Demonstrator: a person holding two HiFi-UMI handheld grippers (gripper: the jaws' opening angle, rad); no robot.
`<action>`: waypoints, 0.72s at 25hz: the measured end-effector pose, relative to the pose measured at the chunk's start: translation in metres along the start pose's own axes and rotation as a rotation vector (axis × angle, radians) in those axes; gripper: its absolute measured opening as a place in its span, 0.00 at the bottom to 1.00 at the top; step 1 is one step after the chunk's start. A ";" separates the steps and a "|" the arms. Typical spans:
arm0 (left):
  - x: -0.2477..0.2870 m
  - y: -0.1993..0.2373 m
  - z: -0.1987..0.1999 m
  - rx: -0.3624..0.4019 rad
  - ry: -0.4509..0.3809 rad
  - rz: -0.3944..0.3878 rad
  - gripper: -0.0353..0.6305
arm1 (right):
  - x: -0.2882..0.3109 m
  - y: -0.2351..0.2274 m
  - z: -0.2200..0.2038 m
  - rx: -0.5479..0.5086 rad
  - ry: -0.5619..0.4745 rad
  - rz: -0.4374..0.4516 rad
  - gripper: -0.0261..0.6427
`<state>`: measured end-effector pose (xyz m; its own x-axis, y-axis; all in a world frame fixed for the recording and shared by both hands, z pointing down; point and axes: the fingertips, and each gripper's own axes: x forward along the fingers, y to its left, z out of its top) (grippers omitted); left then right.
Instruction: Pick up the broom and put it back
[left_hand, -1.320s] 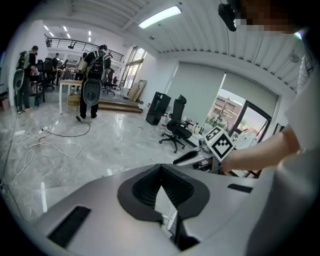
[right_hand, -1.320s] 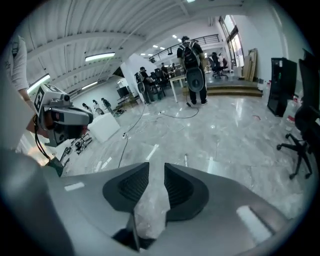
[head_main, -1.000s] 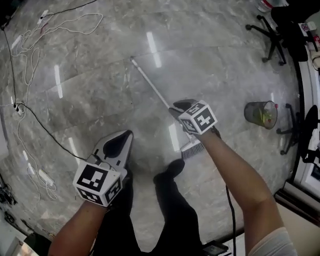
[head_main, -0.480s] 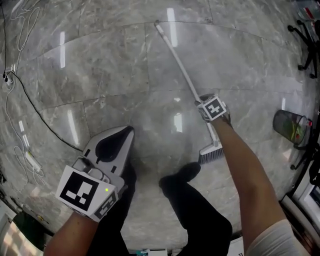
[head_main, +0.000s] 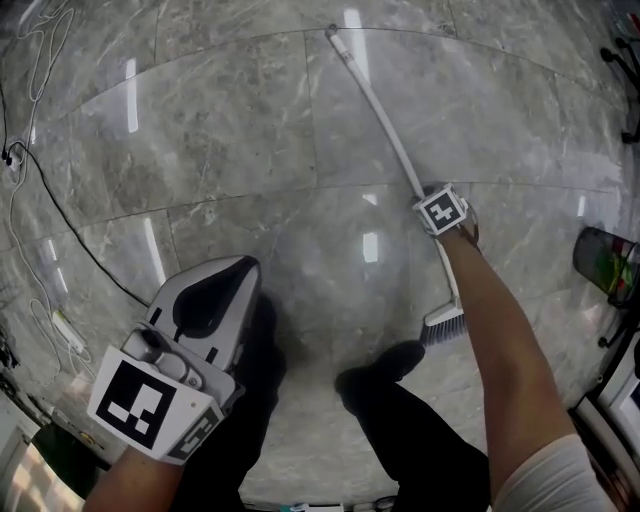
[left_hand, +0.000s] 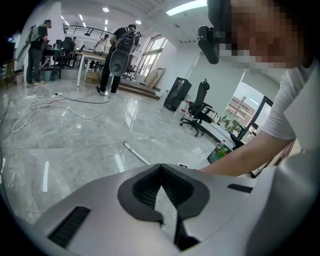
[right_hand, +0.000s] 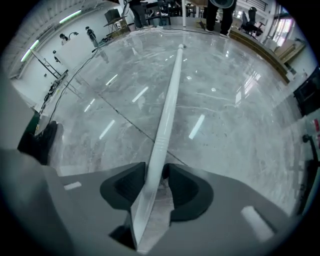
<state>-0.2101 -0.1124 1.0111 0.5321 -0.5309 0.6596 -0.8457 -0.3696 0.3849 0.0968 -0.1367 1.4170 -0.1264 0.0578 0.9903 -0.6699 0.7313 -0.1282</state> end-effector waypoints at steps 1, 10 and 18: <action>0.001 0.001 -0.001 0.000 0.004 -0.001 0.06 | 0.002 0.001 0.000 -0.009 -0.003 -0.002 0.25; 0.002 -0.001 -0.001 0.012 0.001 -0.004 0.06 | -0.013 0.009 0.017 0.050 -0.146 0.010 0.18; -0.027 -0.036 0.021 0.007 0.000 -0.023 0.06 | -0.091 0.034 0.018 0.028 -0.239 0.044 0.17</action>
<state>-0.1930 -0.1004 0.9655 0.5510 -0.5220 0.6510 -0.8332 -0.3870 0.3949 0.0718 -0.1294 1.3218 -0.3236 -0.0754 0.9432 -0.6793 0.7125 -0.1760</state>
